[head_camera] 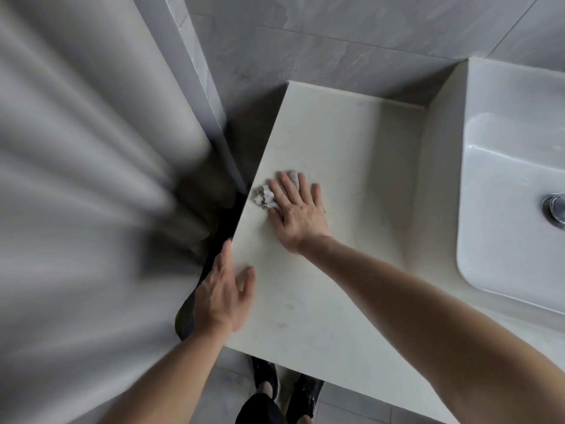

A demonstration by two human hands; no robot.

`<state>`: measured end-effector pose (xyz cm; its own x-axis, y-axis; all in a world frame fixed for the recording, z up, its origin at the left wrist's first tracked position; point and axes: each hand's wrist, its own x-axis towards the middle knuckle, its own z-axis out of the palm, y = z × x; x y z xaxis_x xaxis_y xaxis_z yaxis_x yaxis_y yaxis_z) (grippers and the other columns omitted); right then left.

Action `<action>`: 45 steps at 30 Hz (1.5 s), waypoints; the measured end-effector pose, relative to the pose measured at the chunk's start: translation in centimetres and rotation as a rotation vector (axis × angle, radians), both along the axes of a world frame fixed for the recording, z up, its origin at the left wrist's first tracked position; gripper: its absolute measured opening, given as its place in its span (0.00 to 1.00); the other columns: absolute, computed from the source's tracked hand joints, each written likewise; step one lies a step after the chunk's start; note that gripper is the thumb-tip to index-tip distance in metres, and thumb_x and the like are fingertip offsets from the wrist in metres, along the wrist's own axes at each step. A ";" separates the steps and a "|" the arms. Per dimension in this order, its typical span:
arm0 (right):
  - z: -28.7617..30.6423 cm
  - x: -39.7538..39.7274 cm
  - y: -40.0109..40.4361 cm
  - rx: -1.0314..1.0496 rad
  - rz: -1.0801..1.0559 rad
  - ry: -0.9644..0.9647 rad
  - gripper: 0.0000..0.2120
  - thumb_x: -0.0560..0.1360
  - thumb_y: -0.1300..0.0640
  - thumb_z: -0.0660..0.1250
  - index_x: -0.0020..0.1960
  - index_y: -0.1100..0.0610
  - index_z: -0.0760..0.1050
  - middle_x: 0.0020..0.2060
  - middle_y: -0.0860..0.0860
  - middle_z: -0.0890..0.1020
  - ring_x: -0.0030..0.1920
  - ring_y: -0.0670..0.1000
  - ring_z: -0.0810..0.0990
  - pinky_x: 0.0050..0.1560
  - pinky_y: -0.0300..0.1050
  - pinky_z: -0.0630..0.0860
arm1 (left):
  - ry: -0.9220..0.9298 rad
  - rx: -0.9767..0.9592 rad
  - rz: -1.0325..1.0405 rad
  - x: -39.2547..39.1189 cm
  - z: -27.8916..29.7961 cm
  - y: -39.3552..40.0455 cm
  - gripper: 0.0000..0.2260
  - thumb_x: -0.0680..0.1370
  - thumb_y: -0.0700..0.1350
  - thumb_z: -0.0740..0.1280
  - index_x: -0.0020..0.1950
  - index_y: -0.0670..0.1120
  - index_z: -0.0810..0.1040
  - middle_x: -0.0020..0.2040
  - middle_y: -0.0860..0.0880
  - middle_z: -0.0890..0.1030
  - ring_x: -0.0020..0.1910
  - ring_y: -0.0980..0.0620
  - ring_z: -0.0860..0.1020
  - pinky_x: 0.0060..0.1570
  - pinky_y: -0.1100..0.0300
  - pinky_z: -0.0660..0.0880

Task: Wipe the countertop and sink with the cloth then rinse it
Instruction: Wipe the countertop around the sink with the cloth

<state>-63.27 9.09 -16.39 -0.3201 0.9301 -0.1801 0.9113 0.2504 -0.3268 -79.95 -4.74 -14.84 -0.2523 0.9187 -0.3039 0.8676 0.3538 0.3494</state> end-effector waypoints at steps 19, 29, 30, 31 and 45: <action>1.5 8.3 -18.9 -0.067 0.233 -0.034 0.31 0.86 0.43 0.50 0.85 0.50 0.44 0.84 0.49 0.45 0.83 0.53 0.39 0.82 0.61 0.49 | 0.001 -0.028 0.003 0.2 0.2 0.0 0.35 0.76 0.63 0.50 0.82 0.52 0.51 0.79 0.45 0.67 0.63 0.36 0.77 0.56 0.45 0.75; 0.1 13.4 -7.9 -0.018 -0.213 -0.098 0.33 0.82 0.40 0.50 0.84 0.52 0.54 0.83 0.55 0.56 0.83 0.61 0.52 0.79 0.63 0.55 | 0.000 -0.026 0.020 -0.1 -0.6 -0.1 0.35 0.77 0.63 0.52 0.82 0.52 0.52 0.79 0.45 0.66 0.64 0.35 0.77 0.56 0.45 0.73; 0.0 13.1 -6.6 -0.023 -0.240 -0.106 0.34 0.82 0.40 0.49 0.84 0.53 0.54 0.83 0.56 0.56 0.82 0.62 0.52 0.79 0.63 0.54 | -0.002 -0.025 0.020 0.0 -0.5 -0.1 0.34 0.77 0.63 0.52 0.82 0.52 0.52 0.79 0.45 0.66 0.63 0.35 0.77 0.56 0.44 0.73; -0.1 12.6 -5.7 -0.024 -0.275 -0.110 0.34 0.81 0.40 0.49 0.84 0.54 0.53 0.83 0.57 0.55 0.82 0.63 0.51 0.80 0.64 0.52 | -0.002 -0.027 0.018 0.1 -0.5 -0.1 0.34 0.77 0.63 0.52 0.82 0.52 0.52 0.79 0.45 0.66 0.62 0.34 0.77 0.56 0.44 0.73; 1.0 12.6 -27.6 -0.052 -0.463 -0.047 0.32 0.85 0.47 0.53 0.84 0.53 0.44 0.84 0.50 0.43 0.84 0.54 0.40 0.81 0.59 0.47 | 0.003 -0.044 0.003 0.2 0.2 -0.2 0.34 0.78 0.64 0.49 0.82 0.53 0.49 0.80 0.44 0.63 0.59 0.30 0.78 0.58 0.42 0.72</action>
<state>-50.67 -18.49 -15.37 0.1364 0.9626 -0.2342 0.9375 -0.2018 -0.2834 -79.76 -4.92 -14.61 -0.2563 0.9037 -0.3429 0.8676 0.3715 0.3306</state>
